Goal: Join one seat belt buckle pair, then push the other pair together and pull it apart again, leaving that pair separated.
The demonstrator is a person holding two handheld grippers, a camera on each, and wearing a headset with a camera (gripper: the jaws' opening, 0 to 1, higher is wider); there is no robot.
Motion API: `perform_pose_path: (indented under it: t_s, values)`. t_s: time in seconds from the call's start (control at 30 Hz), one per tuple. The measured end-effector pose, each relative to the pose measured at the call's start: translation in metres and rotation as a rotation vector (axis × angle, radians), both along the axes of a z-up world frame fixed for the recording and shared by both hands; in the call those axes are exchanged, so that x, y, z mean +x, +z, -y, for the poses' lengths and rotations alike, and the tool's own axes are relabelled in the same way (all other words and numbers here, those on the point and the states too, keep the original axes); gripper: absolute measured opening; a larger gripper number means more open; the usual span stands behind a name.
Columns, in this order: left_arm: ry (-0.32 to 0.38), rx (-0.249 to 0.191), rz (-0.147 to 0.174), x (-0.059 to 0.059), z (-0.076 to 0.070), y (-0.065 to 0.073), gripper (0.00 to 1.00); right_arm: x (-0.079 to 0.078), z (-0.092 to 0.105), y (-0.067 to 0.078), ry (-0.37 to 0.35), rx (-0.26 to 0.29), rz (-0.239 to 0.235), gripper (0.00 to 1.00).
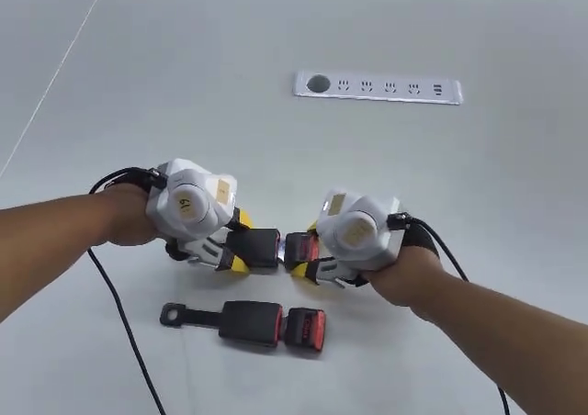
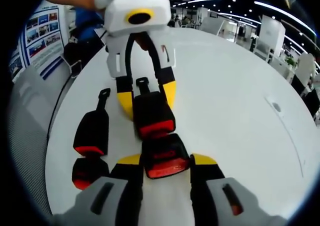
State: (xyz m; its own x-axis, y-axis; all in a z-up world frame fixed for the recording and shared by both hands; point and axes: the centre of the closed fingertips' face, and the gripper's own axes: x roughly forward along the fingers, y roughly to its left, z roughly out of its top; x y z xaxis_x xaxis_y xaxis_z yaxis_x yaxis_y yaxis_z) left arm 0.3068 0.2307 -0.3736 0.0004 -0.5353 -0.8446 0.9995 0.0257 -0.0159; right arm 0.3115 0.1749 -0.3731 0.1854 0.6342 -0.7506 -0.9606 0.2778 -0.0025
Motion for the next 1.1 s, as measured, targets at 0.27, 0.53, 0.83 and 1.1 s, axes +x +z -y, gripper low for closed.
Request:
perform_pose_path:
  t_s: [0.27,0.53,0.83,1.1]
  values:
    - [-0.020,0.007,0.001,0.000,-0.001,0.000,0.34,-0.002,0.014,0.000,0.002,-0.033,-0.006,0.36]
    - [-0.011,-0.003,-0.003,0.000,0.000,0.000,0.34,-0.005,0.019,0.001,0.013,-0.029,0.001,0.36]
    - [-0.015,-0.003,-0.002,0.000,0.001,0.001,0.34,-0.004,0.038,0.000,0.009,-0.026,0.001,0.36]
    - [-0.018,0.001,-0.002,-0.002,0.004,0.005,0.34,-0.006,0.058,-0.001,0.012,-0.026,0.008,0.36]
